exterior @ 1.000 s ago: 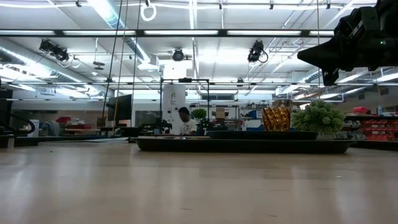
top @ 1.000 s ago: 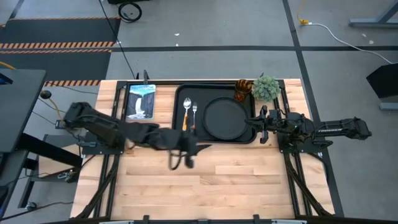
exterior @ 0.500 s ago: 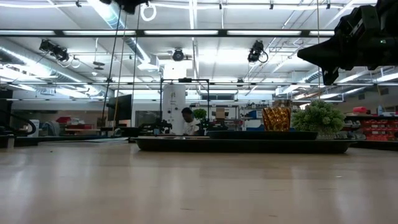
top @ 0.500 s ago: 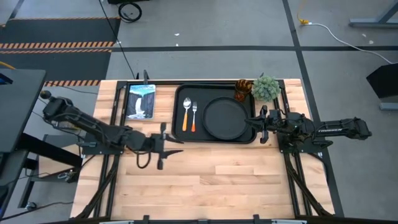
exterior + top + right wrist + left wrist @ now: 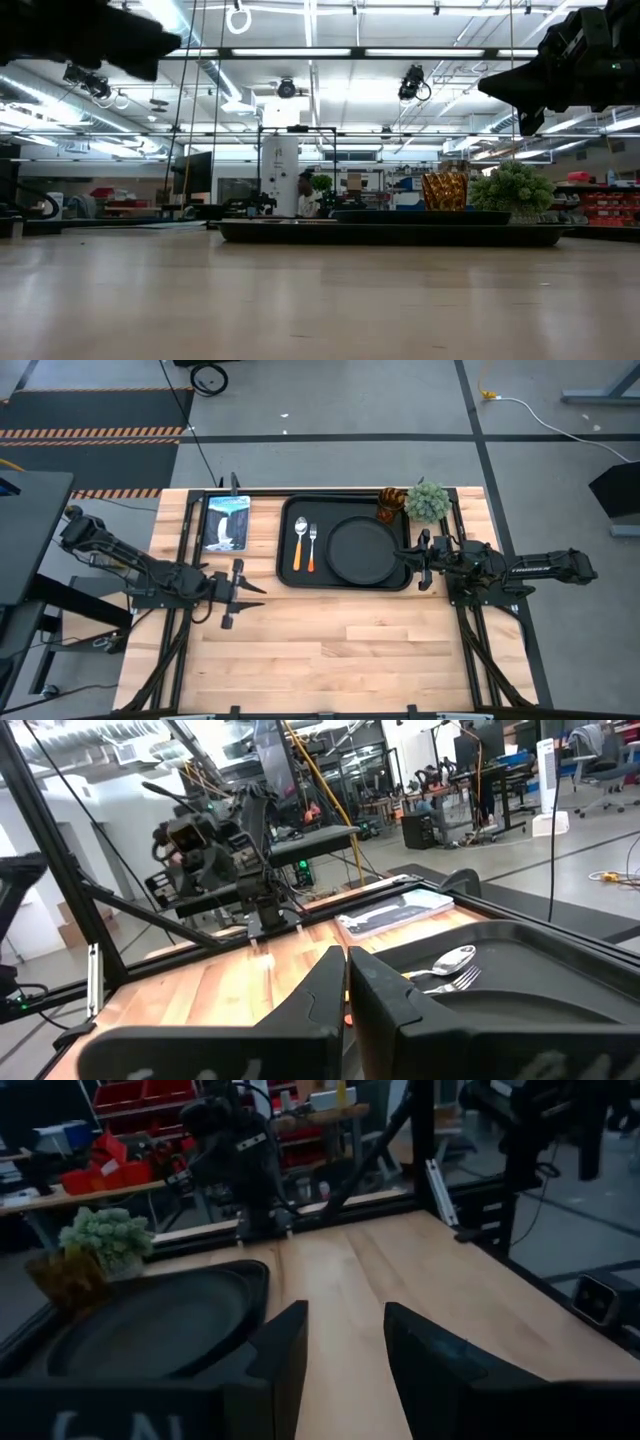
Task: Pick and place plate/cup/fork/spoon on tray
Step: Return to Home Position
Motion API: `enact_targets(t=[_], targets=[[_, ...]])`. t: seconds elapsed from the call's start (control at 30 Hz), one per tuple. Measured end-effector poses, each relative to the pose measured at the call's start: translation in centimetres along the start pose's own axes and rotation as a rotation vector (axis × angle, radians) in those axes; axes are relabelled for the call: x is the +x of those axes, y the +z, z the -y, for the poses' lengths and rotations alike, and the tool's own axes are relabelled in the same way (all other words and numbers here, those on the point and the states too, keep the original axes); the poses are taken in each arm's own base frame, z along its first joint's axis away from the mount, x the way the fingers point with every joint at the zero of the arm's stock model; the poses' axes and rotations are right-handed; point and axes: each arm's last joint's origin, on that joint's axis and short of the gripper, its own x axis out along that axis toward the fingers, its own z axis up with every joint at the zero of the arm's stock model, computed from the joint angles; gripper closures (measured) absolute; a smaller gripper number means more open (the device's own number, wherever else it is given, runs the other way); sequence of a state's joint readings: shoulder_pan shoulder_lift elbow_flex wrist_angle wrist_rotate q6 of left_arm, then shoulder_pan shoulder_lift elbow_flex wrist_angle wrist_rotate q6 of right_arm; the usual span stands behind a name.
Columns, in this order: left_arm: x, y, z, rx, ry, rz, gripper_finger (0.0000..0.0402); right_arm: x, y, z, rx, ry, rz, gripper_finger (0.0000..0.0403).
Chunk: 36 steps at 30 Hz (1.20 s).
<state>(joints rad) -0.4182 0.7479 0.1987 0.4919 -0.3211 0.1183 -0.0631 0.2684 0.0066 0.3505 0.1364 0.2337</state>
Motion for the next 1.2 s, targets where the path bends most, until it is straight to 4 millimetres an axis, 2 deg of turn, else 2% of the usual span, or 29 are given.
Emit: enact_targets(t=[0.4,0.8,0.97,1.2], targets=[[-3.6,-3.4,-1.6,-0.080,-0.017,0.083,0.0260,0.0,0.0,0.0,0.000,0.000,0.000,0.0380],[-5.3,-4.3,-2.6,-0.144,0.001,0.026,0.0260,0.0,0.0,0.0,0.000,0.000,0.000,0.0380],[-5.5,-4.2,-2.7,-0.092,-0.069,0.051,0.0260,0.0,0.0,0.0,0.000,0.000,0.000,0.0380],[-5.6,-4.2,-3.1,-0.102,-0.037,0.060,0.0260,0.0,0.0,0.0,0.000,0.000,0.000,0.0380]])
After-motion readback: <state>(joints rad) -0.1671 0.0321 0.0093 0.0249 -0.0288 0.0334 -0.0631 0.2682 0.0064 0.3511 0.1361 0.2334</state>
